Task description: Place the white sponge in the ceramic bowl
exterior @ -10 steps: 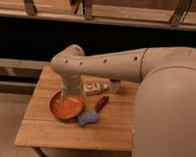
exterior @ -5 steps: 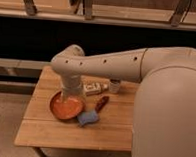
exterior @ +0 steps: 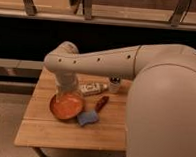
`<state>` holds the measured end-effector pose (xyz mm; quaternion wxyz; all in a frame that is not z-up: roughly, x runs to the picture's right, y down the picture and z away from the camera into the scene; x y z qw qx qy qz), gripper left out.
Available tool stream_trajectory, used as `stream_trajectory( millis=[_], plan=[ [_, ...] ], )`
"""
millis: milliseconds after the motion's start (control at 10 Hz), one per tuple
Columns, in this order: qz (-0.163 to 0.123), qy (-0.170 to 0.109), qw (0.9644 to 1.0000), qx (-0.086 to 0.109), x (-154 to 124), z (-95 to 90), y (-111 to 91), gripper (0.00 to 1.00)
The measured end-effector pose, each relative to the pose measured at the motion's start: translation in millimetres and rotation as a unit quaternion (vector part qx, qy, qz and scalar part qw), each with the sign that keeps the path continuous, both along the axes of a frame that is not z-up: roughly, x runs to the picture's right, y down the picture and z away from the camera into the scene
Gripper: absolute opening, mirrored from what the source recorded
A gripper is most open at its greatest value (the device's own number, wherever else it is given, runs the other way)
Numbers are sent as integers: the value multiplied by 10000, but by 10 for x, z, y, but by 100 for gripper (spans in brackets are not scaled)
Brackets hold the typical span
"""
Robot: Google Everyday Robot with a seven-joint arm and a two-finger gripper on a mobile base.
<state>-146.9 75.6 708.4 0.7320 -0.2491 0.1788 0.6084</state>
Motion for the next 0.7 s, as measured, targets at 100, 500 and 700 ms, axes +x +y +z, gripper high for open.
stream_trajectory(
  millis=[100,500,700],
  plan=[
    [-179,-510,9984,147,-300,30,-19,65],
    [408,-895,9951,-51,-80,334,180,65],
    [607,-562,9963,-217,338,532,232,65]
  ],
)
